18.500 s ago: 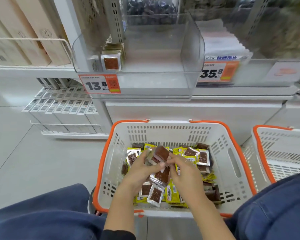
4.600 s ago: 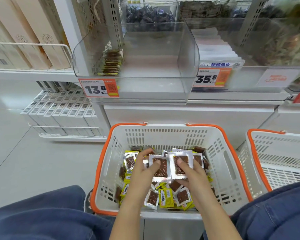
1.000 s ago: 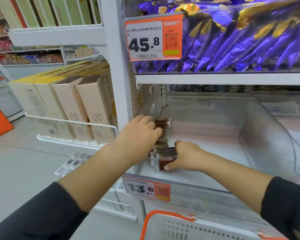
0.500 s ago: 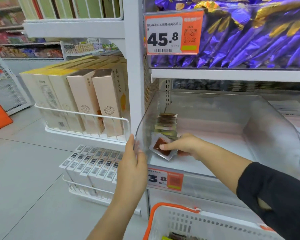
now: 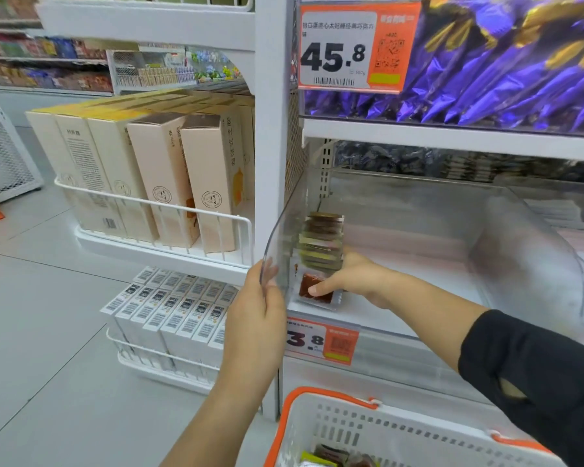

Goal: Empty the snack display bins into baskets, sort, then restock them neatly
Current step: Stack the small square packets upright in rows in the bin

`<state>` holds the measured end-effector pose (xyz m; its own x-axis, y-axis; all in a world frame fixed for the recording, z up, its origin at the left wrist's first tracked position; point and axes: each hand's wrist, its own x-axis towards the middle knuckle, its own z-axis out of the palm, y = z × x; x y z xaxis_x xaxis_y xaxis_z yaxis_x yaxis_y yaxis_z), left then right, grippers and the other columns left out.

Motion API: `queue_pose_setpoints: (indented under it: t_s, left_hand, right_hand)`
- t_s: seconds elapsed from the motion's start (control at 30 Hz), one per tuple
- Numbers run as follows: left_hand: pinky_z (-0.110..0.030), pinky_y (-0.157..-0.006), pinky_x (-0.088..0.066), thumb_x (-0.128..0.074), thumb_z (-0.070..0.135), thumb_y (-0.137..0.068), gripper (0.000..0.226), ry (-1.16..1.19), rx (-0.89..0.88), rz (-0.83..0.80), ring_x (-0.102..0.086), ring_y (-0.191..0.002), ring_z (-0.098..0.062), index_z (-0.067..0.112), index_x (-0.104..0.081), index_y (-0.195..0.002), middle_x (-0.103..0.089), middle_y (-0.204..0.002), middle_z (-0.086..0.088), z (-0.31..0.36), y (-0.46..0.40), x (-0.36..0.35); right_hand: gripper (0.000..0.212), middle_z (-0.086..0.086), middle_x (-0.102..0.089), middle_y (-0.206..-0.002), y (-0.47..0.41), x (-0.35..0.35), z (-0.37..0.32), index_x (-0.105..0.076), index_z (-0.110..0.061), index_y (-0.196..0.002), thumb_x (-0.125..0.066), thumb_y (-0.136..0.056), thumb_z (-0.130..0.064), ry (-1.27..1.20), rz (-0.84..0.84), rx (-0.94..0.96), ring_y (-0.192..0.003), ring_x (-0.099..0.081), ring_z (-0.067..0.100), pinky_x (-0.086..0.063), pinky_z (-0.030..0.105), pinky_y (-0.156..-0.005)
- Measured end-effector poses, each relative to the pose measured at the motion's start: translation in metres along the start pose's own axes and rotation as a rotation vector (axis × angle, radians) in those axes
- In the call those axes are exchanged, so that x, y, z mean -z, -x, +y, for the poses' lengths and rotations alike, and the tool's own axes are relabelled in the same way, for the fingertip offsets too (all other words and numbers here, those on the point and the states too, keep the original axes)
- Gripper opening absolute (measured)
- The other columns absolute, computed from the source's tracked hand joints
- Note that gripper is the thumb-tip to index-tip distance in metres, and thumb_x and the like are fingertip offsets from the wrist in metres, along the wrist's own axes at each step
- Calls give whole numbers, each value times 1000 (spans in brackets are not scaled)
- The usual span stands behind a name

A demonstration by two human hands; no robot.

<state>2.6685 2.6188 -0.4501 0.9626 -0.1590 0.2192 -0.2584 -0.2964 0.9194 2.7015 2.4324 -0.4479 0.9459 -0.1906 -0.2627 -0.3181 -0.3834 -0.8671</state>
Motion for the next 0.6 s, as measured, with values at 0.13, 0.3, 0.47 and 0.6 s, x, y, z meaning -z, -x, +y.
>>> queue_pose_setpoints:
  t_s: [0.13, 0.3, 0.47, 0.6]
  left_hand:
    - [-15, -98, -33, -39, 16, -103, 41, 5, -1, -1, -48, -121, 1, 22, -44, -143, -57, -134, 11, 1, 0, 0]
    - [-7, -90, -32, -40, 18, -102, 40, -9, -3, 8, -49, -119, 2, 23, -47, -141, -58, -134, 12, -2, -1, -2]
    - [-14, -94, -33, -40, 17, -102, 38, 1, -4, 10, -50, -120, 1, 23, -49, -139, -58, -133, 12, -2, -1, -1]
    - [-14, -95, -33, -40, 17, -102, 37, 14, -9, 13, -49, -117, 3, 23, -50, -137, -58, -133, 12, -2, 0, -1]
  right_hand:
    - [60, -4, -65, -113, -2, 6, 1, -57, -19, -120, -84, -68, -6, -25, -63, -53, -111, -58, 16, -48, 25, -88]
    - [76, -2, -67, -113, -11, -5, 3, -62, -20, -117, -91, -50, -40, 62, 53, -74, -107, -60, 18, -47, 34, -99]
    - [124, 5, -45, -144, -8, -13, -7, -16, -10, -151, -93, -57, -28, 89, 55, -101, -134, -42, 26, -36, 37, -111]
    - [125, 13, -28, -155, -1, -11, -14, 1, -4, -153, -87, -68, -28, 97, 100, -219, -141, -31, 29, -28, 37, -115]
